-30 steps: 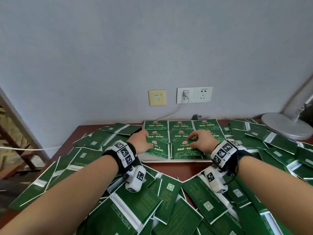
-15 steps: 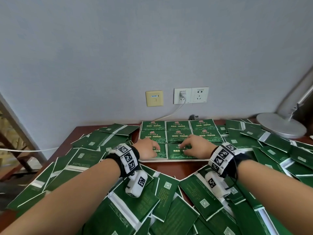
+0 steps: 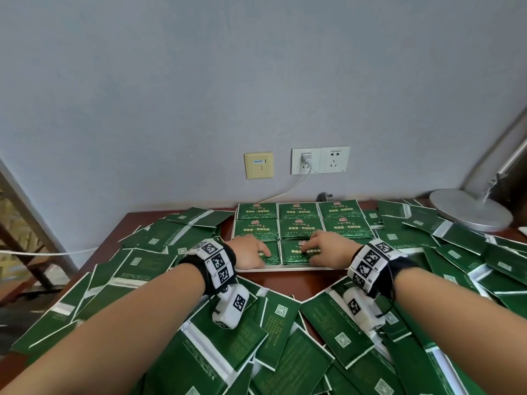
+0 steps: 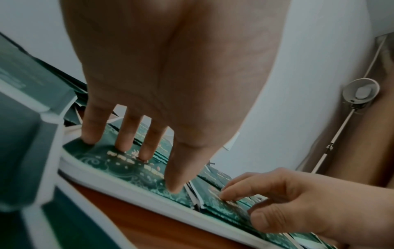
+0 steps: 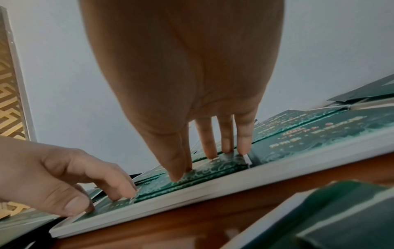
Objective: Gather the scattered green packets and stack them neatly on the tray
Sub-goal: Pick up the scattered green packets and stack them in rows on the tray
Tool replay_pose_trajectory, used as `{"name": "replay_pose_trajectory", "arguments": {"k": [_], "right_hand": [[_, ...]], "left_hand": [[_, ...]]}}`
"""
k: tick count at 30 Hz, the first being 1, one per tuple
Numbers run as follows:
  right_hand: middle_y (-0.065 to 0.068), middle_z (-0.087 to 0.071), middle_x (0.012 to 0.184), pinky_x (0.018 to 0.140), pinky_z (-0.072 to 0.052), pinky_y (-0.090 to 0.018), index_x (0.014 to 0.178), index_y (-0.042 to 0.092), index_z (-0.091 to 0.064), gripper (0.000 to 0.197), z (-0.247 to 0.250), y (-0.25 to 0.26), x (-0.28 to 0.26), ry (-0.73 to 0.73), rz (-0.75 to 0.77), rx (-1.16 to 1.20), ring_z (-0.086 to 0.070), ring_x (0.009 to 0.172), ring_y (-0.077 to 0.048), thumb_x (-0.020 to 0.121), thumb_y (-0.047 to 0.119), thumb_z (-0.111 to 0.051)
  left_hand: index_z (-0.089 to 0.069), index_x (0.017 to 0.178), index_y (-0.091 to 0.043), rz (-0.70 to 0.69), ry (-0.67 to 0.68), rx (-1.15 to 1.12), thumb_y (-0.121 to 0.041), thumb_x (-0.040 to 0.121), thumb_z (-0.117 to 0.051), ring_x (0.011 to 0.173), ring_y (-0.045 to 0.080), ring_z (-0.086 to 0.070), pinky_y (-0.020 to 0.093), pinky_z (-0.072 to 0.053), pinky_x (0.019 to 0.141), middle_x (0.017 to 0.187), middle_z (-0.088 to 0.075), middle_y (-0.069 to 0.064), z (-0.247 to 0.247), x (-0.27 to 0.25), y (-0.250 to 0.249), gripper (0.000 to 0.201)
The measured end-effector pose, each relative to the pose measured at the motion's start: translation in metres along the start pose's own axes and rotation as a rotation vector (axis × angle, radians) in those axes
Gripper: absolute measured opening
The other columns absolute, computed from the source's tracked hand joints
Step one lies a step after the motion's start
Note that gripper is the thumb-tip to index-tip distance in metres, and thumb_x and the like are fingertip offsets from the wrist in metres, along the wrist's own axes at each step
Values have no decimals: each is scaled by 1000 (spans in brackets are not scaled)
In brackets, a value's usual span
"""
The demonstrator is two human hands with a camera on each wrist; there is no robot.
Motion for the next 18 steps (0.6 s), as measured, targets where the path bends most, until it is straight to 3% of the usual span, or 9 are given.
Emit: {"name": "replay_pose_trajectory", "arguments": {"k": [7,10,15,18], "right_hand": [[-3,-51,138,104,-38,-28,133,23,-58,44,21,5,-24,-55,3,98,-51,124,-19,89,28,-66],[1,-51,143,106,-36,-28,132,21,-58,43,34,4,-46,-68,-11,107,-48,128,-17,90,28,-65],[1,-51,142,106,-36,-28,132,23,-57,43,51,-4,-90,-102,-87,110,-50,127,-18,90,28,-65],[-1,-54,138,103,-40,-28,132,21,-58,42,56,-12,-121,-119,-128,95,-53,122,-19,91,28,-63]], "left_hand": [[-50,142,-24,-21,-25,-85,-27,96,-56,138,19,-41,24,-30,108,154,-39,1,8,-16,-8,47],[-53,139,-21,-45,-74,-83,-27,95,-58,134,19,-44,25,-33,107,150,-44,2,18,-27,-19,44],[-58,134,-20,-118,-131,-77,-24,93,-59,119,19,-55,22,-39,90,139,-54,3,31,-49,-53,41],[-60,131,-23,-152,-146,-66,-27,92,-60,117,20,-57,27,-42,95,137,-56,2,31,-57,-76,39]]}}
Point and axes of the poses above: each hand's wrist, its own x-axis towards the middle knuckle, its own z-axis out of the back of the hand, y = z × x, the point moved 7 cm from there along x, towards the middle knuckle
